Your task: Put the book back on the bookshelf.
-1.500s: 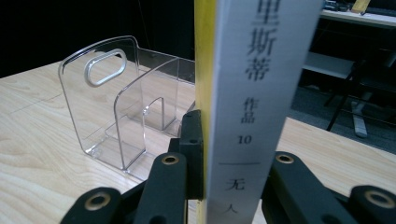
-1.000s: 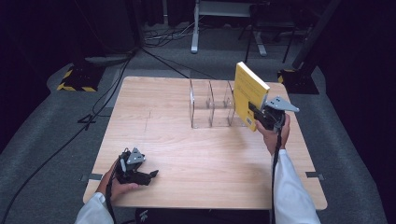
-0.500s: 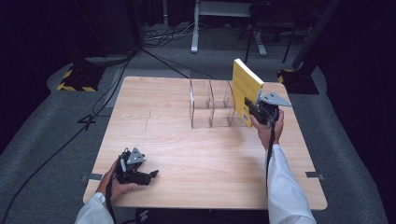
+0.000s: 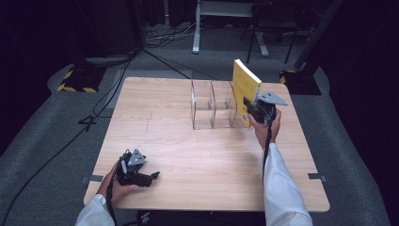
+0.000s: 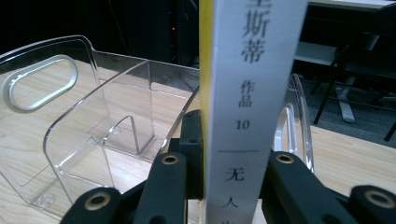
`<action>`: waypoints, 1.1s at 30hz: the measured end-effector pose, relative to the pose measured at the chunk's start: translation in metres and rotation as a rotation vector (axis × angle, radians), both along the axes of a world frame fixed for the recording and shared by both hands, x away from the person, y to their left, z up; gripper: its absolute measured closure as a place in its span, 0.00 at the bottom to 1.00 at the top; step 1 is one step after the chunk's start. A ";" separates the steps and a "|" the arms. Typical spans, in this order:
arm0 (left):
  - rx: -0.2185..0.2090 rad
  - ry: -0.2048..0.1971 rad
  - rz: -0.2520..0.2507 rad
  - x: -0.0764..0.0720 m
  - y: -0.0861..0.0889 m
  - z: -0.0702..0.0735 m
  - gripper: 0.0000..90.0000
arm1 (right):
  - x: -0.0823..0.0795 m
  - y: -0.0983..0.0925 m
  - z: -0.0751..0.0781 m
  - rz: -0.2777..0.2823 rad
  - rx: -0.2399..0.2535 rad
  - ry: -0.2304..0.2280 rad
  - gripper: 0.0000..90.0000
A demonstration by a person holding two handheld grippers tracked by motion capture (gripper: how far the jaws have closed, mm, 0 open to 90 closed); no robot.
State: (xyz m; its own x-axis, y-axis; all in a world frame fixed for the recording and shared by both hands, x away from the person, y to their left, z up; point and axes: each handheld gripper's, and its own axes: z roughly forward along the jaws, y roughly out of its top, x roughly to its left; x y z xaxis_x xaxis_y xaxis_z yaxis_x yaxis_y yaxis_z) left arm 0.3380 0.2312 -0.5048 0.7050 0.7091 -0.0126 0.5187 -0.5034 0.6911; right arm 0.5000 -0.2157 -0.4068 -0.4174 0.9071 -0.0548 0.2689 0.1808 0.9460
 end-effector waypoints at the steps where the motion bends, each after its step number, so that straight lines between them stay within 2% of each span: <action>1: 0.002 -0.002 0.000 0.000 0.000 0.000 0.17 | 0.001 0.000 -0.001 -0.005 -0.002 -0.002 0.85; 16: 0.000 0.002 0.003 -0.002 0.000 0.000 0.17 | 0.015 0.004 -0.018 -0.018 0.003 0.005 0.85; 28: 0.002 0.000 0.003 -0.002 0.000 0.000 0.17 | 0.017 0.004 -0.023 -0.007 0.023 0.008 0.85; 33: 0.002 -0.001 0.003 -0.002 0.000 0.000 0.17 | 0.016 0.005 -0.028 -0.017 -0.005 0.018 0.83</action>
State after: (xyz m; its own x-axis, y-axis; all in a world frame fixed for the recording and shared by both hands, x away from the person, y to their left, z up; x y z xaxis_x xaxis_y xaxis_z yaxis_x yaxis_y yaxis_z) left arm 0.3361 0.2313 -0.5047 0.7030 0.7111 -0.0106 0.5197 -0.5035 0.6903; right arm 0.5163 -0.2109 -0.4350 -0.4033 0.9136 -0.0519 0.2884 0.1807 0.9403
